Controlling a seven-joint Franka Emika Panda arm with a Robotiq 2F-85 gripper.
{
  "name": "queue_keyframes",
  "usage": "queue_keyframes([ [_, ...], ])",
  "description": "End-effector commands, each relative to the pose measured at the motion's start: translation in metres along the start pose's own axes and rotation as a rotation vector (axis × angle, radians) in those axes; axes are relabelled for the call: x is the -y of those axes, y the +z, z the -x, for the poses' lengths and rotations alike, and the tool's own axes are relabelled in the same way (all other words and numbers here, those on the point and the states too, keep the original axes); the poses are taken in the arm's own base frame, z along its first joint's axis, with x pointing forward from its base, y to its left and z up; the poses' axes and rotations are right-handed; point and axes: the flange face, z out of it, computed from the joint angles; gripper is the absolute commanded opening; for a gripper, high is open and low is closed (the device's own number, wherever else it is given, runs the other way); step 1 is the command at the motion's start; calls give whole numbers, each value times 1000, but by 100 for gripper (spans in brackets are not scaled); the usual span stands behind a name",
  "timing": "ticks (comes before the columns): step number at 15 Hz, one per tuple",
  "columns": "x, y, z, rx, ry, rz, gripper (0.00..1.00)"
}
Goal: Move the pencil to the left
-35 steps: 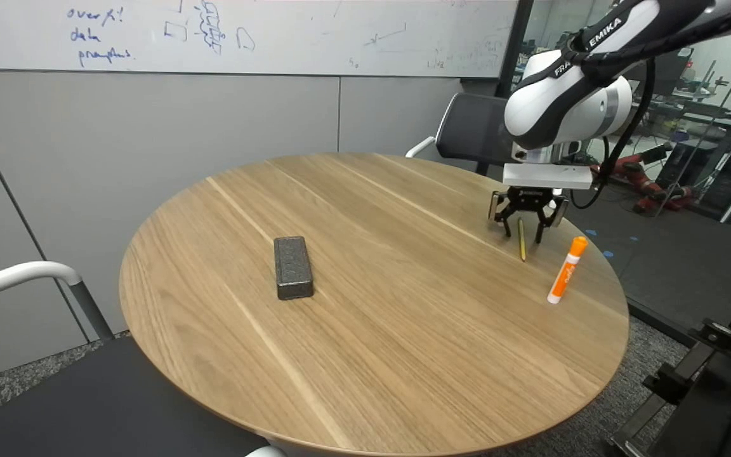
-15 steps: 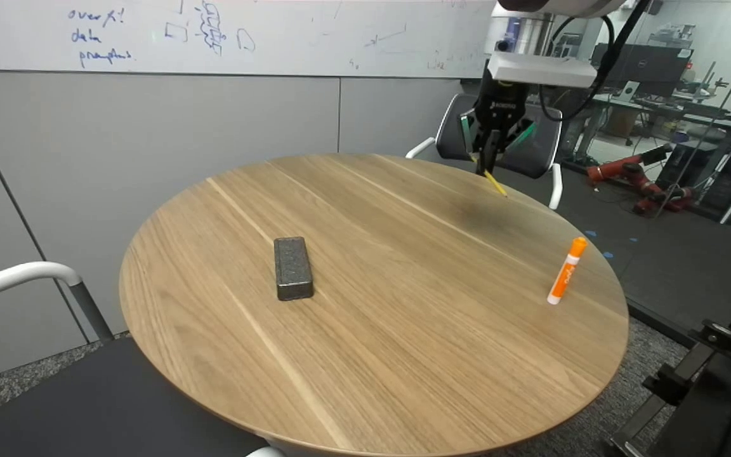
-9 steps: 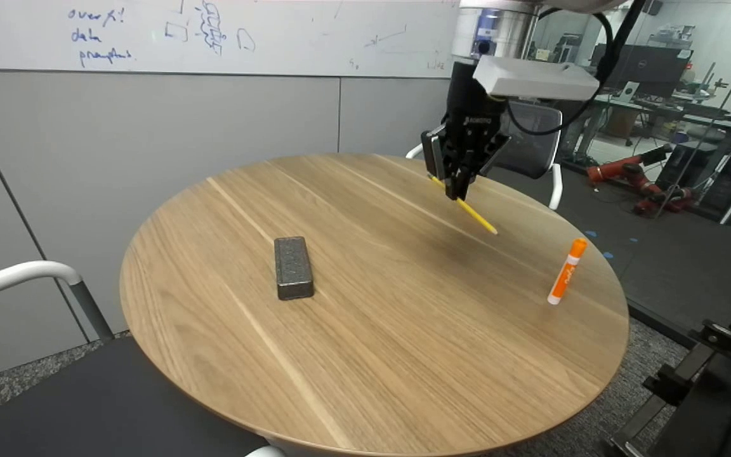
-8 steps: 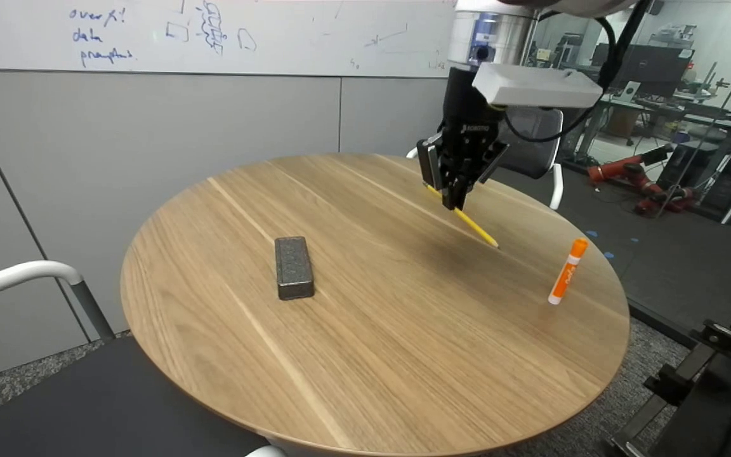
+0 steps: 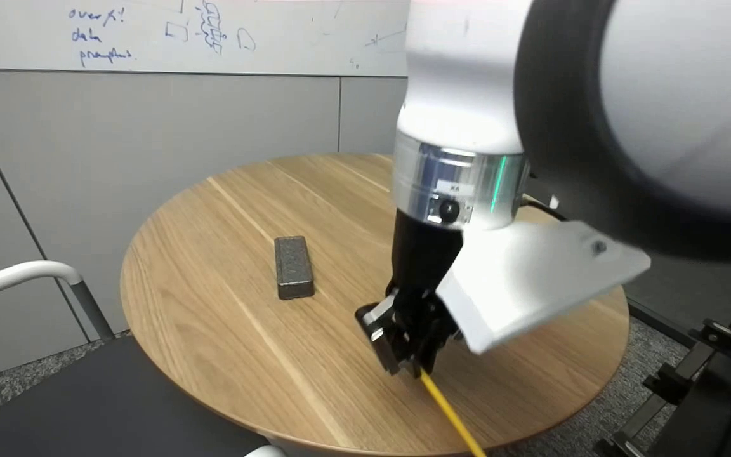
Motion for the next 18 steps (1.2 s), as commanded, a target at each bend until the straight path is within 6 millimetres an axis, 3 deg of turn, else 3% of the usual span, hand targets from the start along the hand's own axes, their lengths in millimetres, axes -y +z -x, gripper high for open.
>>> queue_keyframes([
  [1, 27, 14, 3, -58, 44, 9, 3],
  [4, 25, 20, -24, -90, 103, 16, 3],
  [11, -15, 41, -114, -144, 255, 54, 3],
  [14, -20, 56, -129, -142, 292, 82, 3],
  [18, -21, 73, -129, -111, 318, 113, 3],
])
